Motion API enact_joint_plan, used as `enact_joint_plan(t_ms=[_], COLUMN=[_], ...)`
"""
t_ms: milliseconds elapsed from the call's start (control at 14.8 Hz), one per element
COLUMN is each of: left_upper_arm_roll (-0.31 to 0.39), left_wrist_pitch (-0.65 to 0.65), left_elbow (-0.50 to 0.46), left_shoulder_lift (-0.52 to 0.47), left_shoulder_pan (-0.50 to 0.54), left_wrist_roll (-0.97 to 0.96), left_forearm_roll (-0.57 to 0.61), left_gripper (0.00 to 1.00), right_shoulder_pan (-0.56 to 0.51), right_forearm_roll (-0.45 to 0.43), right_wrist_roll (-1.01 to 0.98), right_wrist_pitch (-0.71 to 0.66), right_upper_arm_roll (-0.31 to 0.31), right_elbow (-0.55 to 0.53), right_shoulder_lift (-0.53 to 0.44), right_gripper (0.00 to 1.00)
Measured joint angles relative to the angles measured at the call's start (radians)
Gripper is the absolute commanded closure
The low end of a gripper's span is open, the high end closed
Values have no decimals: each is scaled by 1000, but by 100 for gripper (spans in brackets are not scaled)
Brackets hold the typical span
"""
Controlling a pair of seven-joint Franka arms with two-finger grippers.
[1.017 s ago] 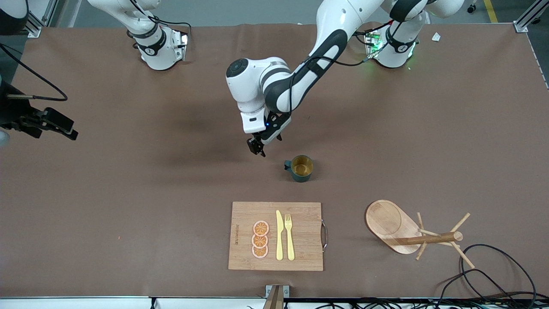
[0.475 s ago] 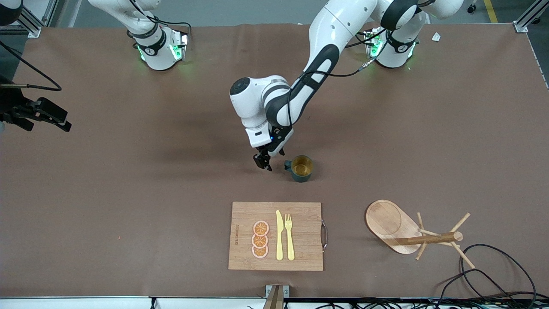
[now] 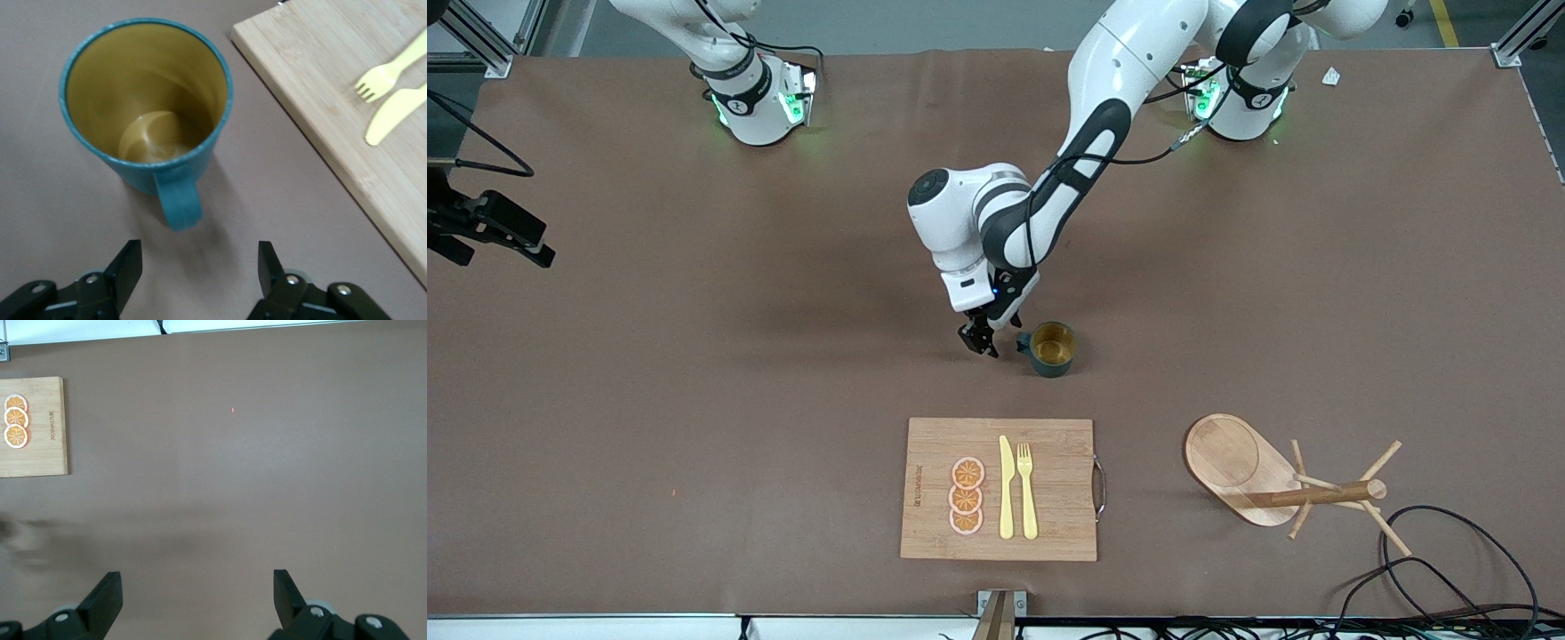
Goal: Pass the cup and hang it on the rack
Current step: 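Lower the left gripper onto the mug handle and close it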
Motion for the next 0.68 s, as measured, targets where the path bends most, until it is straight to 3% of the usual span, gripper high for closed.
enact_joint_plan(t_ms=[407,678], left_upper_arm_roll=[11,11], left_wrist_pitch=[-55,-77], left_elbow=[0,3], left_shoulder_lift=[0,0], left_shoulder_pan=[0,-3], left_wrist_roll=[0,1], left_forearm_roll=[0,0], left_gripper=[41,43], right_shoulder_pan=[-2,-4], right_forearm_roll=[0,0], right_wrist_roll=[13,18], right_wrist_pitch=[2,-4], right_upper_arm_roll=[0,-1], right_elbow=[-1,0], right_shoulder_lift=[8,8], right_gripper=[0,0])
